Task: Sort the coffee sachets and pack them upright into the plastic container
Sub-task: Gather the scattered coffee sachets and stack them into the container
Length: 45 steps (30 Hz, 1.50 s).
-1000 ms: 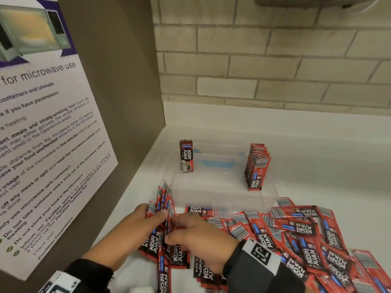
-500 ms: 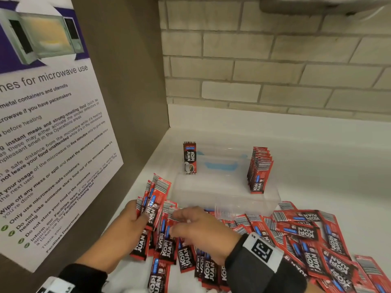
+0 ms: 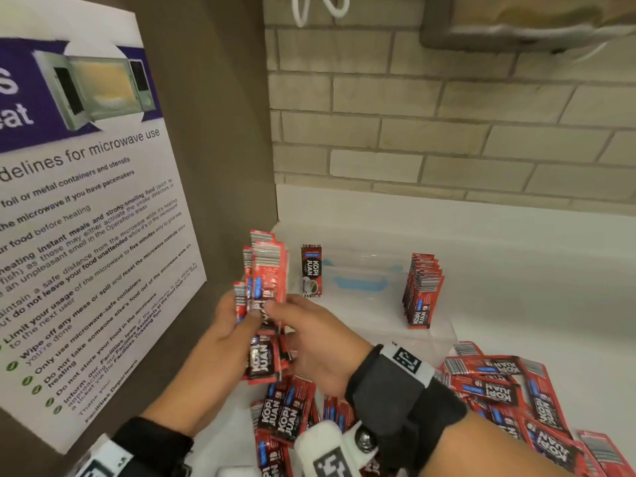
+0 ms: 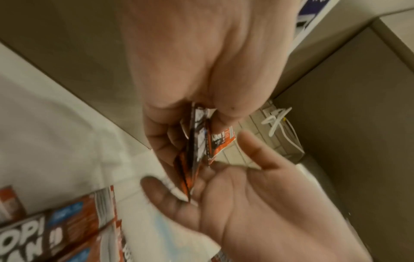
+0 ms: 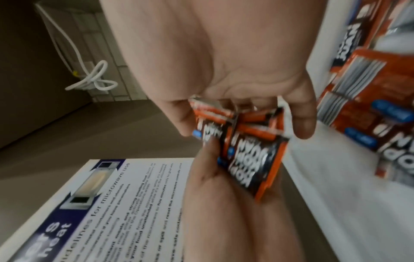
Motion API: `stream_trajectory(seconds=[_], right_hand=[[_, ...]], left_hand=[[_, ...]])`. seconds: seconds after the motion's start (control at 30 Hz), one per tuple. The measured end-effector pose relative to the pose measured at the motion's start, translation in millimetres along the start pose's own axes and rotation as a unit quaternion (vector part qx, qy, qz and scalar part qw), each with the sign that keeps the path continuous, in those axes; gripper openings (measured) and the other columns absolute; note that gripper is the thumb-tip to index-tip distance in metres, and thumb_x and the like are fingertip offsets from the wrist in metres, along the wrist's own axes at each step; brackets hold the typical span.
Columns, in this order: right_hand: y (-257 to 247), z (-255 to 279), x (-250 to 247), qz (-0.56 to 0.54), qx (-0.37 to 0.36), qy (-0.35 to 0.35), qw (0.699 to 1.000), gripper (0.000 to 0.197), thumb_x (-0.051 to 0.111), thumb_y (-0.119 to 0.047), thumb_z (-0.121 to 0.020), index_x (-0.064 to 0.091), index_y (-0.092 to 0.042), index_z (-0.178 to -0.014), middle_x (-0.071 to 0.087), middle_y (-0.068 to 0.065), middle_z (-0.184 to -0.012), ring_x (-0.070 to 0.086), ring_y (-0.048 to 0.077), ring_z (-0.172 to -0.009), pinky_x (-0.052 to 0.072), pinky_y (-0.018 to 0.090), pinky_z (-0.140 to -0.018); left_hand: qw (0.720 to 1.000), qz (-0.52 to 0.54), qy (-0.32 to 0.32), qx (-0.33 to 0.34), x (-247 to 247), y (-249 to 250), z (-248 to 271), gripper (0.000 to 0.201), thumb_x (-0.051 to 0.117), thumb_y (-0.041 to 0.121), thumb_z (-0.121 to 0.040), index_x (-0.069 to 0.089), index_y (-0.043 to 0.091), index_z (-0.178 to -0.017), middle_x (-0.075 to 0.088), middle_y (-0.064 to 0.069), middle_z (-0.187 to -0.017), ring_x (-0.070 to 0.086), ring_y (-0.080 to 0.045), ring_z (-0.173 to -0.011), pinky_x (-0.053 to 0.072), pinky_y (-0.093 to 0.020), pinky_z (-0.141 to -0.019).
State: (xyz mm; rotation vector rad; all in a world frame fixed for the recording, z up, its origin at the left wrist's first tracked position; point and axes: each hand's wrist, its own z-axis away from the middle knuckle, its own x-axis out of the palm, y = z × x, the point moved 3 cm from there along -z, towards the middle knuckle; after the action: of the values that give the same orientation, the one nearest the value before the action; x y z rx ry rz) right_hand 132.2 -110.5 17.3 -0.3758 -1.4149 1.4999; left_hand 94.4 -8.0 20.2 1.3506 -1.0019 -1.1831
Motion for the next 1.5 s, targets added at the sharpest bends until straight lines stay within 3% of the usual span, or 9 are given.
stream_trajectory(seconds=[0.27, 0.37, 0.63, 0.73, 0.9, 1.07, 1.23, 1.4, 1.5], right_hand=[[0, -8, -5, -0.026, -0.092, 0.07, 0.993, 0.029, 0.045, -0.011, -0.096, 0.043, -0.02, -0.124, 0.061, 0.012, -0.12, 0.061, 0.022, -0.111, 0.048, 0.039, -0.099], [-6, -4, -12, 0.016, -0.137, 0.081, 0.987, 0.031, 0.045, -0.007, -0.096, 0.043, -0.019, -0.125, 0.062, 0.007, -0.118, 0.061, 0.016, -0.109, 0.049, 0.03, -0.095], [-13, 2, -18, 0.121, -0.206, 0.086, 0.967, 0.037, 0.047, -0.008, -0.096, 0.042, -0.03, -0.126, 0.06, -0.003, -0.12, 0.056, 0.008, -0.114, 0.042, 0.033, -0.105], [-8, 2, -17, 0.12, -0.199, 0.072, 0.97, 0.04, 0.048, -0.004, -0.094, 0.041, -0.026, -0.126, 0.059, 0.002, -0.121, 0.056, 0.01, -0.113, 0.042, 0.031, -0.104], [-10, 4, -16, 0.184, -0.204, 0.084, 0.958, 0.042, 0.051, -0.006, -0.087, 0.045, -0.037, -0.115, 0.058, -0.001, -0.122, 0.054, 0.013, -0.115, 0.043, 0.029, -0.101], [-16, 8, -14, 0.234, -0.222, 0.117, 0.939, 0.053, 0.055, -0.02, -0.069, 0.043, -0.042, -0.117, 0.051, 0.003, -0.123, 0.05, 0.014, -0.116, 0.045, 0.033, -0.099], [-27, 13, -18, 0.211, -0.234, 0.103, 0.943, 0.068, 0.053, 0.007, -0.083, 0.027, -0.031, -0.134, 0.06, -0.004, -0.116, 0.06, 0.004, -0.104, 0.048, 0.021, -0.092], [-33, 14, -16, 0.221, -0.246, 0.097, 0.939, 0.084, 0.052, 0.009, -0.084, 0.009, -0.04, -0.138, 0.056, -0.007, -0.12, 0.059, 0.002, -0.104, 0.049, 0.013, -0.084], [-31, 11, -13, 0.269, -0.242, 0.098, 0.927, 0.077, 0.054, -0.004, -0.083, 0.012, -0.048, -0.13, 0.047, -0.003, -0.13, 0.051, 0.007, -0.115, 0.045, 0.024, -0.099]], left_hand=[[0.99, -0.121, -0.024, 0.071, 32, 0, -14, 0.055, 0.037, 0.035, -0.085, 0.026, 0.053, -0.135, 0.032, 0.019, -0.126, 0.029, 0.004, -0.117, 0.027, -0.018, -0.104], [0.982, -0.16, -0.039, 0.095, 35, 3, -17, 0.064, 0.046, 0.015, -0.092, 0.019, 0.056, -0.134, 0.019, 0.026, -0.132, 0.019, 0.005, -0.12, 0.022, -0.02, -0.104], [0.99, -0.054, -0.121, 0.05, 38, 3, -12, 0.08, 0.05, -0.002, -0.092, 0.017, 0.055, -0.138, 0.052, 0.028, -0.124, 0.056, 0.012, -0.107, 0.048, -0.015, -0.088], [0.992, -0.076, -0.087, 0.057, 41, 3, -12, 0.075, 0.051, -0.006, -0.088, 0.023, 0.043, -0.138, 0.057, 0.016, -0.124, 0.056, 0.002, -0.111, 0.046, -0.025, -0.097], [0.994, -0.07, -0.032, 0.075, 46, 2, -14, 0.061, 0.056, -0.003, -0.087, 0.037, 0.049, -0.113, 0.061, 0.018, -0.109, 0.061, 0.002, -0.1, 0.047, -0.013, -0.079], [0.997, -0.028, -0.008, 0.073, 47, -1, -15, 0.064, 0.053, -0.008, -0.086, 0.041, 0.04, -0.127, 0.065, 0.01, -0.111, 0.064, -0.005, -0.101, 0.051, -0.025, -0.084], [0.997, -0.008, -0.009, 0.073, 44, -1, -16, 0.067, 0.062, -0.007, -0.082, 0.042, 0.043, -0.122, 0.066, 0.014, -0.112, 0.065, 0.0, -0.097, 0.053, -0.022, -0.082], [0.995, -0.007, -0.026, 0.092, 46, 2, -17, 0.067, 0.064, -0.006, -0.082, 0.04, 0.043, -0.12, 0.064, 0.015, -0.111, 0.064, 0.005, -0.095, 0.052, -0.014, -0.076], [0.992, -0.015, -0.02, 0.123, 54, 4, -22, 0.056, 0.058, -0.005, -0.087, 0.039, 0.033, -0.124, 0.059, 0.018, -0.107, 0.057, 0.018, -0.09, 0.044, -0.003, -0.071]])
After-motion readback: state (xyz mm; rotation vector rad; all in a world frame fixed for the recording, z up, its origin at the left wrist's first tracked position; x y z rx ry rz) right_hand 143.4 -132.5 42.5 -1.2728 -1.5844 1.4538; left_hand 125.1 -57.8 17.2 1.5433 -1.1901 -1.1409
